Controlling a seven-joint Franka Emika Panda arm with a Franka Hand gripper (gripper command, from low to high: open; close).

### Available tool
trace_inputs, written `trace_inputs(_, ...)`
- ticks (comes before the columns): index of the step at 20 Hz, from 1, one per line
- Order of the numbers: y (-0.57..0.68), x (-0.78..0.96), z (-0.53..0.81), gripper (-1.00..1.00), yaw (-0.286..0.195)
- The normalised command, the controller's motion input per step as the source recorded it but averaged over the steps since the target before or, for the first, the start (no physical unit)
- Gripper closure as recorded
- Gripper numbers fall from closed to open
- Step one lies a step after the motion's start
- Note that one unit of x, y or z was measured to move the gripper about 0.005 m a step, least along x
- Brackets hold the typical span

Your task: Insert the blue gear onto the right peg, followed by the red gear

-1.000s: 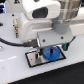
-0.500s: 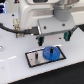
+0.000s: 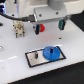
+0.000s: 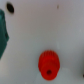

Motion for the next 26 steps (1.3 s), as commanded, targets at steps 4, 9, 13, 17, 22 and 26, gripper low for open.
trace_inputs(4,0.05,-0.73,-0.09,-1.0,0.0)
trace_inputs(9,0.09,-0.61,-0.13,-1.0,0.0)
trace_inputs(13,0.04,-0.45,-0.26,-1.0,0.0)
trace_inputs(17,0.02,-0.39,-0.35,-1.0,0.0)
trace_inputs(22,0.02,-0.26,-0.35,-1.0,0.0)
trace_inputs(26,0.04,-0.11,-0.31,-1.0,0.0)
